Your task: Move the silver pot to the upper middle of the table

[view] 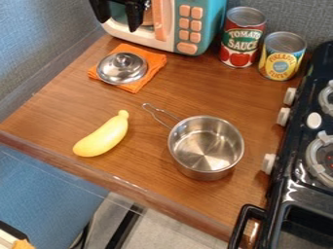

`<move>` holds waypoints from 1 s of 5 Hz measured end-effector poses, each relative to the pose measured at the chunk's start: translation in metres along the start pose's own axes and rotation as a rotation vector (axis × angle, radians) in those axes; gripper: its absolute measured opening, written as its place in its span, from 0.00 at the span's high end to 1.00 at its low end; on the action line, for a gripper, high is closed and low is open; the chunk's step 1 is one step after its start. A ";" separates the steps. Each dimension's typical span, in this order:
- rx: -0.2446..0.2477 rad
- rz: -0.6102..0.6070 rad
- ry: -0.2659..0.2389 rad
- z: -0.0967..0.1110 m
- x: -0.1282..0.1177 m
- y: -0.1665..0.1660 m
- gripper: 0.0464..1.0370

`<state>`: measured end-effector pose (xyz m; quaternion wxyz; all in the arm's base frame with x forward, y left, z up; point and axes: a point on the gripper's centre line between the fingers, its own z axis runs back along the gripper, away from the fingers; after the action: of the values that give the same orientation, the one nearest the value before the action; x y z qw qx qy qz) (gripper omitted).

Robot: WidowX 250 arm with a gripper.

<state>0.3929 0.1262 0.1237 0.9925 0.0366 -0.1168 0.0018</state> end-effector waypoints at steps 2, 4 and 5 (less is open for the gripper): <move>-0.024 -0.072 0.061 -0.022 -0.025 -0.035 0.04; -0.029 -0.285 0.005 0.003 -0.065 -0.116 0.04; -0.052 -0.411 -0.013 0.012 -0.090 -0.160 0.04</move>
<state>0.3049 -0.0341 0.1025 0.9718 0.0340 -0.1131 -0.2039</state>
